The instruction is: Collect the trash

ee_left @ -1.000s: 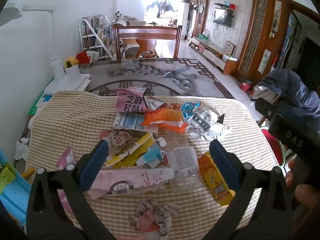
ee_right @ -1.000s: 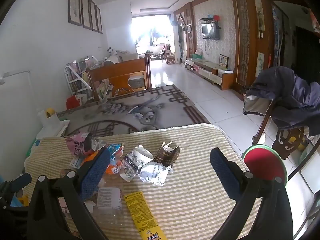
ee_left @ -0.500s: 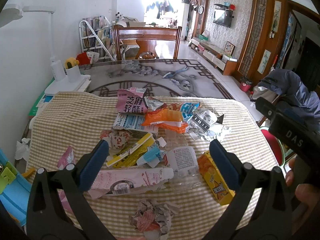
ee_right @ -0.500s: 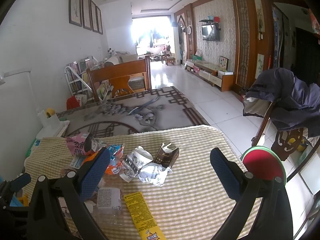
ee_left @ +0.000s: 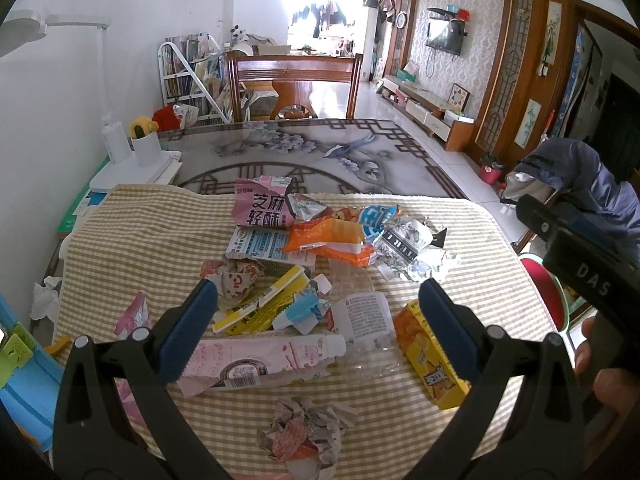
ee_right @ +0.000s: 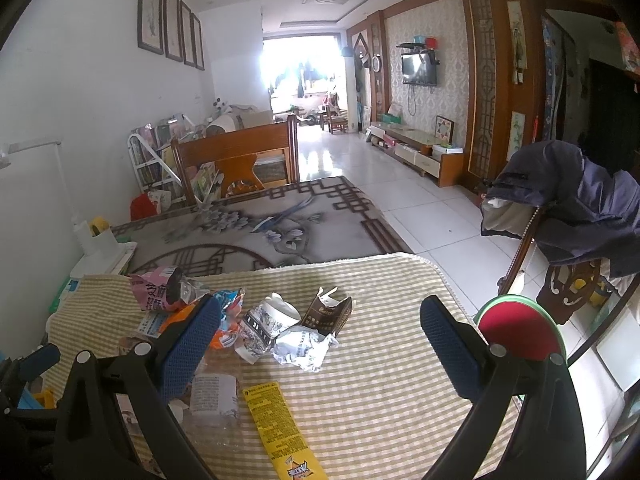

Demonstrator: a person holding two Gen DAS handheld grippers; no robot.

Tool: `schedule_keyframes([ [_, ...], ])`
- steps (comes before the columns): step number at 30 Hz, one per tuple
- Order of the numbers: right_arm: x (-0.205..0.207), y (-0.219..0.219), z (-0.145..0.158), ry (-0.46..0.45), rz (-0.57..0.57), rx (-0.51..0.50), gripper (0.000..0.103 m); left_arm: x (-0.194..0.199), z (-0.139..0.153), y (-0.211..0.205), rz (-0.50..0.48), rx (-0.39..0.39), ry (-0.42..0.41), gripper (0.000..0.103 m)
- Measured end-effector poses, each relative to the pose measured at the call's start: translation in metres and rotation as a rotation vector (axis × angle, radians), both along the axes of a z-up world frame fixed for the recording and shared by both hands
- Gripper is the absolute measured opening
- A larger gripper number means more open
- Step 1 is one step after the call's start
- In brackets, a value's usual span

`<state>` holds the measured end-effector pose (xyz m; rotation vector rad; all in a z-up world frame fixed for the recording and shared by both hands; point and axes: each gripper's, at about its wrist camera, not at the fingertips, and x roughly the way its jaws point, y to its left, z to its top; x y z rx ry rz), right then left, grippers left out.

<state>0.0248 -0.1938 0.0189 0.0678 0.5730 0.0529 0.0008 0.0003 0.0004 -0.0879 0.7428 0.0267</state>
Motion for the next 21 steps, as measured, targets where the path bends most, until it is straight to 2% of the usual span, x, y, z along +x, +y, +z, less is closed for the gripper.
schedule_keyframes([
  [21, -0.0001, 0.0030, -0.0055, 0.007, 0.006, -0.009, 0.096, 0.0013, -0.0044, -0.0016, 0.003, 0.001, 0.001, 0.099],
])
